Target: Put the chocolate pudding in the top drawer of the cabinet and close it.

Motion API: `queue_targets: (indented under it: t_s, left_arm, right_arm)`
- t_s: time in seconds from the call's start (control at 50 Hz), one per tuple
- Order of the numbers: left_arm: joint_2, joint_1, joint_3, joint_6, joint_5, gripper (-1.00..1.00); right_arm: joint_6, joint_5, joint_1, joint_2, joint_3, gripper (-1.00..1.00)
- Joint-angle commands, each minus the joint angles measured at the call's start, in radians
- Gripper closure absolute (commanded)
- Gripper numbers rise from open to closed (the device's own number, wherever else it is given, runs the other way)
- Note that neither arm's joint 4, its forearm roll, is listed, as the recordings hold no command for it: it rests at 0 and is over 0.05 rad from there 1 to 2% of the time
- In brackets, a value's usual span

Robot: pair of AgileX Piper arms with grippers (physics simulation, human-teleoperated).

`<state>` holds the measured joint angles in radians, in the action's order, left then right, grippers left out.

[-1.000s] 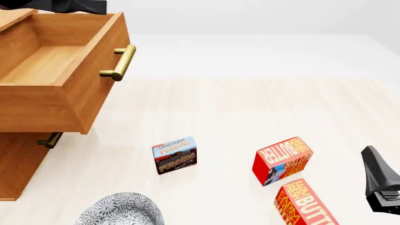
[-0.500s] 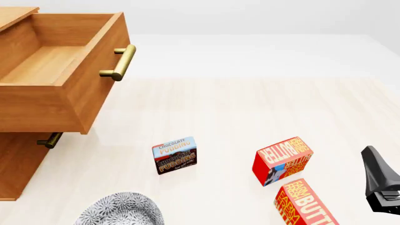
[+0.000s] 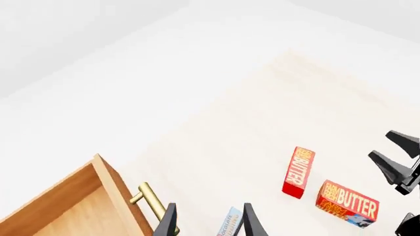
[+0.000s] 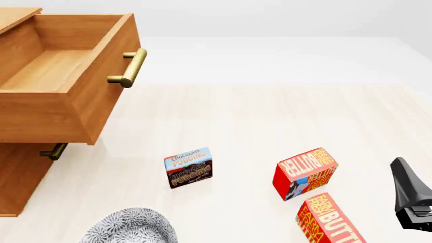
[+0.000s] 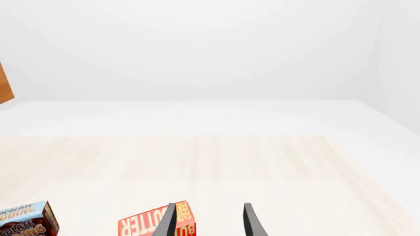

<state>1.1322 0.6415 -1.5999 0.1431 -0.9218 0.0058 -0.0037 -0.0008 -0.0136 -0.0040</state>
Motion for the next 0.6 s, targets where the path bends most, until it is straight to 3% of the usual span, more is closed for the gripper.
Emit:
queue_targets:
  t_s: [0.02, 0.6]
  left_arm:
    - [-0.026, 0.022, 0.092, 0.082, 0.069, -1.0]
    - [-0.012, 0.077, 0.278, 0.135, 0.178, -1.0]
  right_arm:
    - [0.0, 0.0, 0.0, 0.0, 0.0, -1.0]
    - [0.0, 0.0, 0.0, 0.0, 0.0, -1.0]
